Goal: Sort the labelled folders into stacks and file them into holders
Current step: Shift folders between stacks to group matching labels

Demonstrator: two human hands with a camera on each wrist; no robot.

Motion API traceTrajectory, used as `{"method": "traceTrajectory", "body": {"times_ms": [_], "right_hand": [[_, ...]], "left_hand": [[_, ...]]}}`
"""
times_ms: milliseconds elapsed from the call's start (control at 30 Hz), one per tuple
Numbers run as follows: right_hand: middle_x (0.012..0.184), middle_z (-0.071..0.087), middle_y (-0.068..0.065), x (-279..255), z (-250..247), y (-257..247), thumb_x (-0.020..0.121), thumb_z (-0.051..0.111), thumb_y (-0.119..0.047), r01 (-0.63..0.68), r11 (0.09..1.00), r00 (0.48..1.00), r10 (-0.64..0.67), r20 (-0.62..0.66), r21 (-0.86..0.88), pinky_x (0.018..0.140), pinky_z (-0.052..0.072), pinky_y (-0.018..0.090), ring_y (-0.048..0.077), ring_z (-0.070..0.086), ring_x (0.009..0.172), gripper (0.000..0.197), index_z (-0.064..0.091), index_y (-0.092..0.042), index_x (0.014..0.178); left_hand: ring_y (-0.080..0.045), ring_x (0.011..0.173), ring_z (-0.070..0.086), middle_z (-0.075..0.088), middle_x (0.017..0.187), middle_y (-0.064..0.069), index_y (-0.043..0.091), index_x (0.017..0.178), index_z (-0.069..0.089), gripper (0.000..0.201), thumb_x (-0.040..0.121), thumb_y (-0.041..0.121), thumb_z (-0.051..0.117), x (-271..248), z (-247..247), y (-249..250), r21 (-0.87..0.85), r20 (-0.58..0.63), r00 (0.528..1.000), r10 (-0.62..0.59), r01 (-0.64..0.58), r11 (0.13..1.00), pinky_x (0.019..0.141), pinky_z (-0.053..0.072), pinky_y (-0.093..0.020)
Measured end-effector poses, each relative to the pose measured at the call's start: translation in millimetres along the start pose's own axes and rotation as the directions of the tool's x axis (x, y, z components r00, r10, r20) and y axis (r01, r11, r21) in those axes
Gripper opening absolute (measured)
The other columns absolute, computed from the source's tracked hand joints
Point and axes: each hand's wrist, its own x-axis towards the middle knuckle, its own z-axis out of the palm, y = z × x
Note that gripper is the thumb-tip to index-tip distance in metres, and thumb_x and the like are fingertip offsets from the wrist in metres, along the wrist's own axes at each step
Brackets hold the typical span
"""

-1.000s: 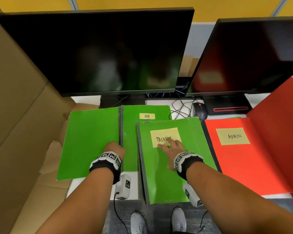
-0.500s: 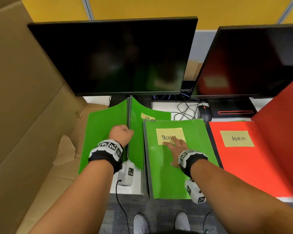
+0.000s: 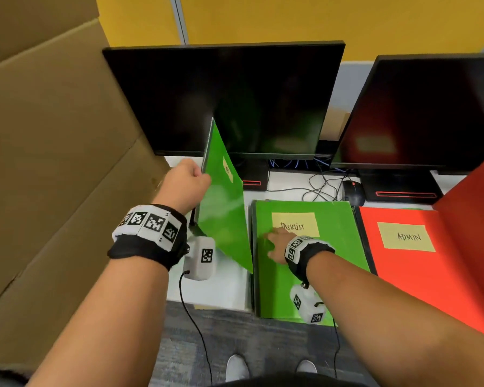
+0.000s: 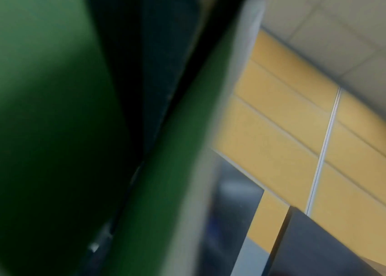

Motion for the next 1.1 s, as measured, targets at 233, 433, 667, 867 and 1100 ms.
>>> {"method": "traceTrajectory", "body": {"times_ms": [233, 433, 667, 867, 1100], "right_hand": [[0.139, 0.045, 0.015, -6, -7, -18, 0.097, 0.04, -0.014, -0.021, 0.973, 0.994, 0.046, -0.104, 0.228, 0.102, 0.039, 0.032, 0.03, 0.046, 0.126, 0.039, 0.043, -0.004, 0.135], [0.143, 0.042, 0.016, -4, -30, -1, 0.104, 0.026, -0.021, -0.036, 0.761, 0.94, 0.245, -0.236, 0.648, 0.101, 0.038, 0.036, 0.032, 0.045, 0.127, 0.042, 0.035, -0.006, 0.142], [0.148, 0.036, 0.014, 0, -26, 9, 0.095, 0.049, -0.018, -0.128, 0.701, 0.934, 0.322, -0.152, 0.702, 0.103, 0.041, 0.036, 0.031, 0.044, 0.128, 0.057, 0.027, -0.008, 0.146], [0.122, 0.054, 0.015, 3, -19, -1, 0.089, 0.051, -0.005, -0.058, 0.734, 0.939, 0.27, -0.212, 0.677, 0.073, 0.049, 0.027, 0.025, 0.055, 0.09, 0.064, 0.024, -0.016, 0.147], [0.14, 0.046, 0.008, 18, -6, -34, 0.084, 0.049, 0.006, -0.051, 0.833, 0.98, 0.147, -0.133, 0.55, 0.097, 0.047, 0.029, 0.026, 0.05, 0.123, 0.056, 0.047, -0.02, 0.135]], "left_hand": [[-0.027, 0.08, 0.061, 0.062, 0.113, -0.005, 0.042, 0.094, 0.054, 0.054, 0.08, -0.009, 0.045, 1, -24, -21, -0.262, 0.003, 0.999, 0.046, -0.044, 0.964, 0.064, 0.05, -0.036], [-0.039, 0.094, 0.062, 0.059, 0.114, -0.02, 0.039, 0.101, 0.052, 0.068, 0.074, -0.022, 0.037, 3, -2, -67, -0.421, 0.111, 0.99, -0.082, 0.122, 0.899, 0.079, 0.052, -0.062], [-0.022, 0.105, 0.054, 0.053, 0.13, -0.014, 0.012, 0.147, 0.03, 0.065, 0.089, -0.007, 0.053, -9, 48, -107, -0.203, 0.229, 0.946, -0.231, 0.279, 0.939, 0.08, 0.043, -0.024], [-0.03, 0.086, 0.062, 0.061, 0.11, -0.015, 0.024, 0.145, 0.024, 0.085, 0.076, -0.005, 0.066, -6, 79, -154, 0.002, 0.292, 0.911, -0.29, 0.302, 0.953, 0.075, 0.054, -0.037], [-0.02, 0.06, 0.048, 0.048, 0.116, -0.022, 0.024, 0.131, 0.049, 0.063, 0.079, -0.012, 0.049, 2, 79, -188, 0.225, 0.266, 0.89, -0.369, 0.315, 0.922, 0.044, 0.039, -0.024]]}}
